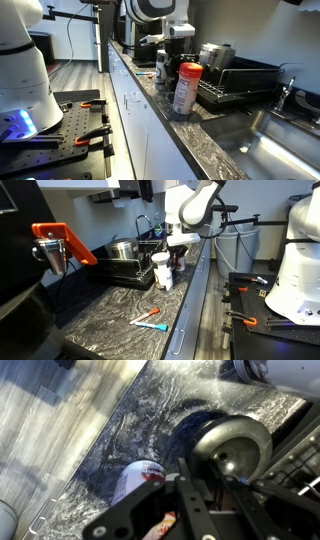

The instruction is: Put the black object in the dish rack

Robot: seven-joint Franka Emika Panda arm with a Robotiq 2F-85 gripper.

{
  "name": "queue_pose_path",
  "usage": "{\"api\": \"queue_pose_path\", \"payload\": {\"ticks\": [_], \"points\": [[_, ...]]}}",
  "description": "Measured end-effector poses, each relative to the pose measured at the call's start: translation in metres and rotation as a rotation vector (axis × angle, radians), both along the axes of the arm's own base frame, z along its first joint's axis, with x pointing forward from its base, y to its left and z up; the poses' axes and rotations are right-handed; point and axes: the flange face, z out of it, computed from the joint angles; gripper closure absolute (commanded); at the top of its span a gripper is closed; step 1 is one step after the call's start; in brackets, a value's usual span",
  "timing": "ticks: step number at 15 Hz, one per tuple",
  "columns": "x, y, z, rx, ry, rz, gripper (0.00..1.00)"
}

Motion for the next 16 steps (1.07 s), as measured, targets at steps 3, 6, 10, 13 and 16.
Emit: {"api": "queue_pose_path", "payload": {"ticks": [3,6,10,13,16], "points": [[-0.007,0.004,0.011,-0.007,-0.01,0.012,0.94],[-0.014,0.011,0.022,-0.014,0.005,0.025,0.94],[-0.024,0.021,0.044,-0.032,0.029,0.043,0.94],[-0.033,0.023,0.062,-0.059,0.044,0.051,0.94],[-0.04,0.02,0.077,-0.08,0.043,0.044,0.94]]}}
